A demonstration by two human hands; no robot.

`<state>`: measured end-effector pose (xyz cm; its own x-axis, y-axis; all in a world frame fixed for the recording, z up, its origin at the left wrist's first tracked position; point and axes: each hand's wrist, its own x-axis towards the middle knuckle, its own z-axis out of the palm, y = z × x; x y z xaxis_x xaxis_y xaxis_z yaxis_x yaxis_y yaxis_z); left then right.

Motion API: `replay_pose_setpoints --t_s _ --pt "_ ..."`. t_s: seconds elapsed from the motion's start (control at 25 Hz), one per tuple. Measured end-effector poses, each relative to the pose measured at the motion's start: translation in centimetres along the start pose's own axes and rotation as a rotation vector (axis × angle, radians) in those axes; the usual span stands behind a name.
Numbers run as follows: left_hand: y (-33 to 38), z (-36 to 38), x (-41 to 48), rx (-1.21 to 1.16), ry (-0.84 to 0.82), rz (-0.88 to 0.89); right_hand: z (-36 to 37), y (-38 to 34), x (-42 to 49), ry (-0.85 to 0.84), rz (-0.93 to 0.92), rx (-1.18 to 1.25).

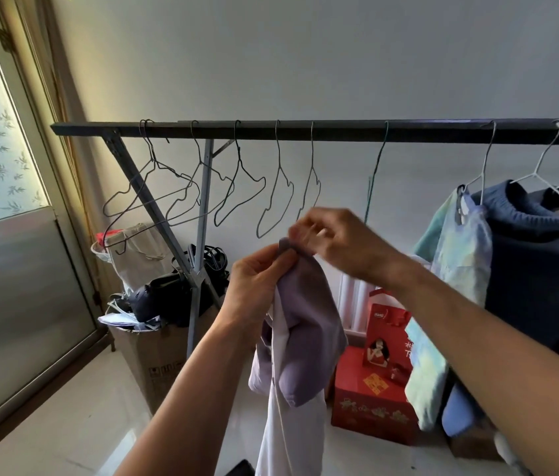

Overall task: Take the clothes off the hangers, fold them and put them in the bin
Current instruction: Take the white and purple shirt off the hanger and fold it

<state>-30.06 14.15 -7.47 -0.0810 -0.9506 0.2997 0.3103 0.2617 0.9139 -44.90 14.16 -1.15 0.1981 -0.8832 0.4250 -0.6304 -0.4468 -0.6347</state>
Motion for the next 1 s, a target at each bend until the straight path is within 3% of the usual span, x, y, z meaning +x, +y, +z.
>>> replay_pose_setpoints --t_s 0.08,0.28,0.52,0.68,0.8,1.0 --pt "0.2 -0.2 -0.2 -0.004 -0.002 0.008 1.4 -0.3 -0.6 -0.091 0.047 0.040" --pt "0.7 -1.6 -0.8 -0.037 -0.068 -0.053 3.4 -0.4 -0.1 0.051 0.118 0.105" --pt "0.4 -4.6 -1.7 -0.144 -0.087 -0.121 3.3 -1.6 0.2 -0.003 0.072 0.030" --pt "-1.4 -7.2 -1.9 0.301 0.084 -0.027 3.0 -1.5 0.2 -0.007 -0.009 0.167" --pt "-3.1 -8.5 -2.6 0.525 0.019 -0.061 2.7 -1.5 0.1 -0.021 -0.041 0.222" --pt "-3.9 -10.0 -3.4 0.786 0.079 0.006 2.0 -0.8 0.0 -0.007 -0.008 0.348"
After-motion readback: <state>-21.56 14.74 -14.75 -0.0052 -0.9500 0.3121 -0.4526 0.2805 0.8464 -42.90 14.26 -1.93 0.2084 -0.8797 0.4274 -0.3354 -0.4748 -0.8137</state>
